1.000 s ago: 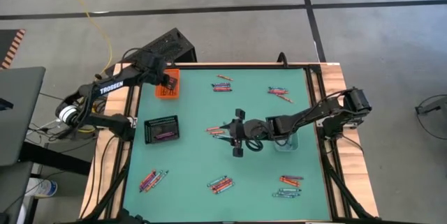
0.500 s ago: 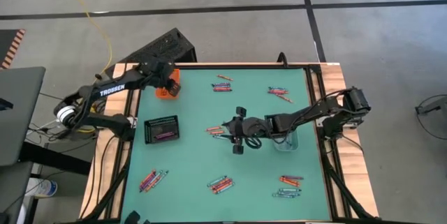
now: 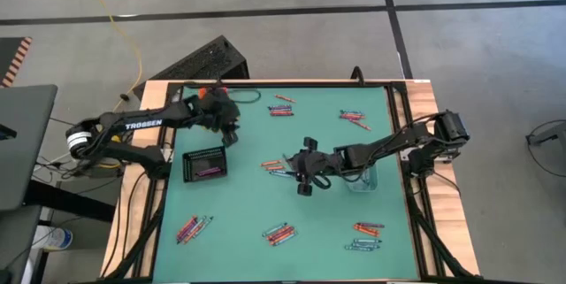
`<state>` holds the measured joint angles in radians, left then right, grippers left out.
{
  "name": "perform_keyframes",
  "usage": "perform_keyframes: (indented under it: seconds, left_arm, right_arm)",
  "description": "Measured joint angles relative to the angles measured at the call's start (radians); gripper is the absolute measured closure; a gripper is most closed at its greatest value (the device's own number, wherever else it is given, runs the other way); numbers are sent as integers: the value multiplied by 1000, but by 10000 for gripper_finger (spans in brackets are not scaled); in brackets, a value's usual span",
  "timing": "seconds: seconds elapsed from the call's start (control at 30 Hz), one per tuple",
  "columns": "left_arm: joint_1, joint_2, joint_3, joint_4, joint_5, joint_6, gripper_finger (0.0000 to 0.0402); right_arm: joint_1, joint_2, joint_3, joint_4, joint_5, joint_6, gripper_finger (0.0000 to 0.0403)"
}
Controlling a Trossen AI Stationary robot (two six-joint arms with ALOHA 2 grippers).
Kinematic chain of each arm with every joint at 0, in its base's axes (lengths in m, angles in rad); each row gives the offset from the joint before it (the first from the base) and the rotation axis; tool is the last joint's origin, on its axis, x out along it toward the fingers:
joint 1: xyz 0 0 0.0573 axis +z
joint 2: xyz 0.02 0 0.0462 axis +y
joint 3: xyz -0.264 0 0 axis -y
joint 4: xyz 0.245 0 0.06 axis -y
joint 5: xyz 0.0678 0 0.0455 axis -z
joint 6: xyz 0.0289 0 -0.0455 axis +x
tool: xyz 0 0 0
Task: Sort crayons
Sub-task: Put the violet crayon into the black bin
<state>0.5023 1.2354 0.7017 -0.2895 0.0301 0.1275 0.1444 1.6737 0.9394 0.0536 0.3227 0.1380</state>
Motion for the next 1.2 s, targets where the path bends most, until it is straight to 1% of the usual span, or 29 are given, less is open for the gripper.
perform_keyframes:
  seconds: [0.07,0.17,0.23,0.3,0.4,0.5,0.63,0.8,0.87,0.93,1.07,1.17,1.2]
  left_arm:
    - [-65,0,0,31,35,-5,292]
    - [-168,8,0,81,97,-4,292]
    - [-238,8,-5,115,106,-5,292]
    - [-306,8,-30,195,107,-5,292]
    - [-394,8,-75,298,107,-6,292]
    - [-461,8,-116,395,100,-6,292]
    - [-516,9,-134,420,69,-17,292]
    - [-535,9,-134,411,20,-17,292]
    - [-535,9,-134,408,-4,-12,292]
    - [-535,9,-134,408,-26,-1,292]
    - [-536,7,-134,417,-45,20,292]
    - [-536,-17,-134,415,-46,36,292]
    - [-536,-29,-134,414,-46,44,292]
  right_arm:
    - [-12,0,0,-70,29,102,211]
    - [-35,1,0,-175,39,248,211]
    - [-38,1,0,-223,44,294,211]
    - [-19,11,0,-259,43,300,211]
    - [19,64,-1,-260,44,300,211]
    - [45,122,0,-195,56,292,211]
    - [51,171,1,-170,106,295,211]
    - [50,178,1,-175,102,302,217]
    - [49,178,2,-189,98,303,231]
    - [47,178,2,-207,95,307,256]
    - [35,175,5,-239,57,322,324]
    - [32,175,5,-249,50,325,376]
    - [32,175,4,-250,50,325,388]
